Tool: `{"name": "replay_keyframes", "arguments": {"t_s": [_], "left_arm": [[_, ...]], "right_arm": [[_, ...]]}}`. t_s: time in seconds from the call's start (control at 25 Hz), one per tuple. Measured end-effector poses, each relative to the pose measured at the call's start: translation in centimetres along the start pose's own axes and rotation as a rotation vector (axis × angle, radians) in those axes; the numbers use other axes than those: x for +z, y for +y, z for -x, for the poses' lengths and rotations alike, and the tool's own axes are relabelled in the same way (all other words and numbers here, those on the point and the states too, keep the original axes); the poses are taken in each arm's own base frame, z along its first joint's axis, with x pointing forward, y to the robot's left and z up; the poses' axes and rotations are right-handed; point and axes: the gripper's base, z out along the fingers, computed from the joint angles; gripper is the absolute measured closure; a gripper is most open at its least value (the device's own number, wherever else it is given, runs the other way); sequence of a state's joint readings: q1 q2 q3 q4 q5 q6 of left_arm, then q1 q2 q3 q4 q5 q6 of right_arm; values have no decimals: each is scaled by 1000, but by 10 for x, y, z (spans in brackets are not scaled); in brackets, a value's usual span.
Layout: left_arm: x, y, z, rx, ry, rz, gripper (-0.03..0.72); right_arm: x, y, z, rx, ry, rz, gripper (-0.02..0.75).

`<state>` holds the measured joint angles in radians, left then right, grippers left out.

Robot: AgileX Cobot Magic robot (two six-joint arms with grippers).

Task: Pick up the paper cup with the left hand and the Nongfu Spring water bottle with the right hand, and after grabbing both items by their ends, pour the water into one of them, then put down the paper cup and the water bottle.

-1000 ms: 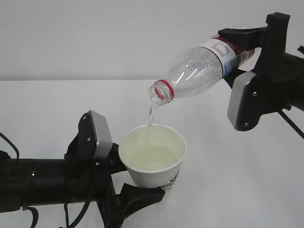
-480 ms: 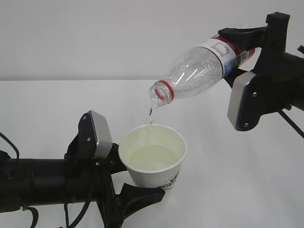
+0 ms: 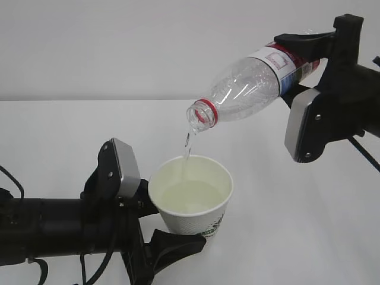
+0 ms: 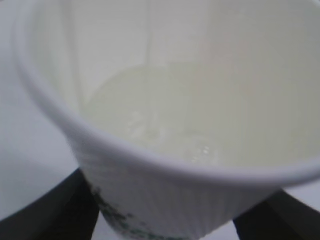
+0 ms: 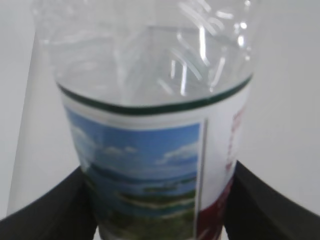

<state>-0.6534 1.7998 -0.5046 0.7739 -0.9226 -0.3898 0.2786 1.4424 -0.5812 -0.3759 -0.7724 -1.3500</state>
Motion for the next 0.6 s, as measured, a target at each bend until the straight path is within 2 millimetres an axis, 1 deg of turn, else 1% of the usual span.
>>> {"name": "replay_keyframes", "arguments": {"t_s": [0.6], "left_arm": [[0,0,0,0,0,0,135]], "right_arm": [[0,-3,0,-2,-6,-31,235]]}}
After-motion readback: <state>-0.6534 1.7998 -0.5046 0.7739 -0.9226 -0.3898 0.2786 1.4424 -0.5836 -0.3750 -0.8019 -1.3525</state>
